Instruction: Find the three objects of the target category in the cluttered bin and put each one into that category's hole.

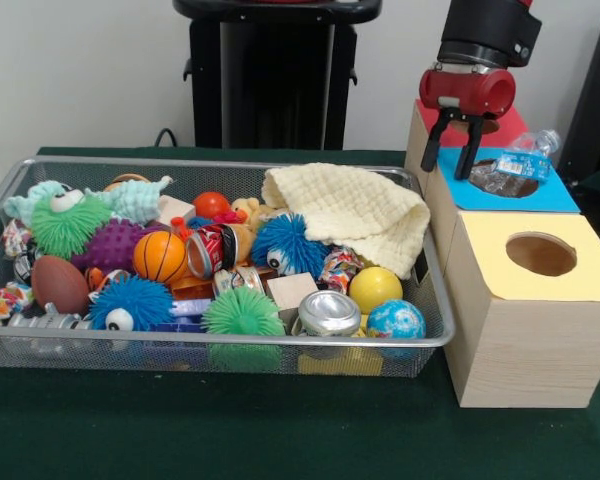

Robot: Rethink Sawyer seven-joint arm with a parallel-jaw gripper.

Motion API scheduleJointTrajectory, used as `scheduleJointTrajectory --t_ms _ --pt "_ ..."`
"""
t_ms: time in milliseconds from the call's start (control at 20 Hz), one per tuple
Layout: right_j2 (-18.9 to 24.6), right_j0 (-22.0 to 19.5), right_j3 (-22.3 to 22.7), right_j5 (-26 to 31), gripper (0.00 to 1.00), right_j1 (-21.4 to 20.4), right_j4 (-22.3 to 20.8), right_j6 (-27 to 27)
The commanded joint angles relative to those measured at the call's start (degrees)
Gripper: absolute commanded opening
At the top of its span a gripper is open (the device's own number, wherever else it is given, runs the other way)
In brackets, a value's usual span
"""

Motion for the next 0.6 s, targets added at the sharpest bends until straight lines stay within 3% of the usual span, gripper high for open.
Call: scheduleJointTrajectory --t_ms 50,600 --pt "9.29 -2.36 -6.44 4.22 1.0 6.31 -0.37 13.0" --pt "7.56 -6.37 -3.58 8.7 1.0 0.72 -5.06 9.35"
